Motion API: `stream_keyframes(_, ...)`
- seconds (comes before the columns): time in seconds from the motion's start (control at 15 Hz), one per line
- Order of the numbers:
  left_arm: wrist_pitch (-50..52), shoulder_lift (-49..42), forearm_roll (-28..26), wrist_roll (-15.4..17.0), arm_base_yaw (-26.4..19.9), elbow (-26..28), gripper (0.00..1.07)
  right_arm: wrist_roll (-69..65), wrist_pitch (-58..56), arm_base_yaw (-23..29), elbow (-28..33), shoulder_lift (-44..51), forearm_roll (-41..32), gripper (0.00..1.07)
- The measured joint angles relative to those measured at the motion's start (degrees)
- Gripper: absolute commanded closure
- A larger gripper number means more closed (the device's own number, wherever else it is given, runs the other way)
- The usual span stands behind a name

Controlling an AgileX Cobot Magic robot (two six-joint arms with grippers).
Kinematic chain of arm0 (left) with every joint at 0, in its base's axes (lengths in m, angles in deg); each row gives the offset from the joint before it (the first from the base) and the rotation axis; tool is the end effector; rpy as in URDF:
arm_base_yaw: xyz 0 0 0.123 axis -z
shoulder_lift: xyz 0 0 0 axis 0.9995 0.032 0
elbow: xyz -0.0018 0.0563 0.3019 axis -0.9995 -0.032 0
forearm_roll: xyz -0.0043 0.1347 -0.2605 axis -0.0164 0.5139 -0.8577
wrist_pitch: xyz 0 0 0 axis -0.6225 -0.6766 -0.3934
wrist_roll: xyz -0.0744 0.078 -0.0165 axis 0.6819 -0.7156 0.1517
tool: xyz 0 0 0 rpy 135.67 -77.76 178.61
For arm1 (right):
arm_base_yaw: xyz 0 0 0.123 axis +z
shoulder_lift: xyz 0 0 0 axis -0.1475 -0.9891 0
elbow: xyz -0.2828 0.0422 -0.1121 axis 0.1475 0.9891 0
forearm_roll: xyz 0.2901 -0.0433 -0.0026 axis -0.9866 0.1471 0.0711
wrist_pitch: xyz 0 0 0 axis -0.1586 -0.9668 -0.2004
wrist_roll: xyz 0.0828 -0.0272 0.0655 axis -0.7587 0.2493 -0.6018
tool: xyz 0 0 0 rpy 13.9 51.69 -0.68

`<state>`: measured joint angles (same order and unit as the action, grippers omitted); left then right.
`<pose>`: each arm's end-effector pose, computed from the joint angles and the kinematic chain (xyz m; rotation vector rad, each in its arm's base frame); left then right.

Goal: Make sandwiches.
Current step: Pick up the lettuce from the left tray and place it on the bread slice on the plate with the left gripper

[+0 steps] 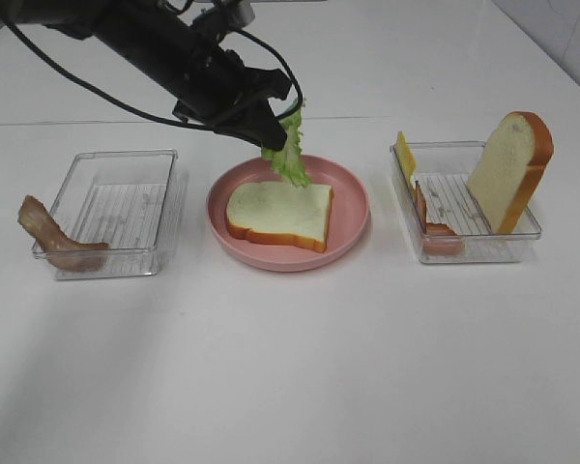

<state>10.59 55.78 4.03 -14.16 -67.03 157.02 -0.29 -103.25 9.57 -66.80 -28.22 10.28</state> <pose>0.4899 -0.2526 0.1800 0.5730 2.5326 -0.9073 0.0233 0.0026 0.2912 -0.0828 2.0347 0.0009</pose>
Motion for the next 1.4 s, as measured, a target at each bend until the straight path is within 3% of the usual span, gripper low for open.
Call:
stream_keyframes(0.47, 0.1, 6.7, -3.8, -4.6, 0.0, 0.0, 1.07, 0.0, 0.0, 0.0, 0.0, 0.0, 0.0, 0.32)
stream_keyframes(0.67, 0.0, 7.2, -4.4, -5.2, 0.0, 0.0, 1.07, 0.0, 0.0, 0.0, 0.0, 0.0, 0.0, 0.32)
stream_keyframes(0.8, -1.1, 7.2, -10.9, -7.1, 0.0, 2.0, 1.07, 0.0, 0.0, 0.0, 0.0, 0.0, 0.0, 0.32)
stream_keyframes(1.0, -2.1, 7.2, -20.6, -14.3, 0.0, 3.7, 1.07, 0.0, 0.0, 0.0, 0.0, 0.0, 0.0, 0.32)
stream_keyframes(1.13, -2.2, 7.7, -20.8, -15.3, 0.0, 3.7, 1.07, 0.0, 0.0, 0.0, 0.0, 0.0, 0.0, 0.32)
stream_keyframes(1.4, -3.8, 9.9, -13.2, -12.5, 0.0, 3.7, 1.07, 0.0, 0.0, 0.0, 0.0, 0.0, 0.0, 0.32)
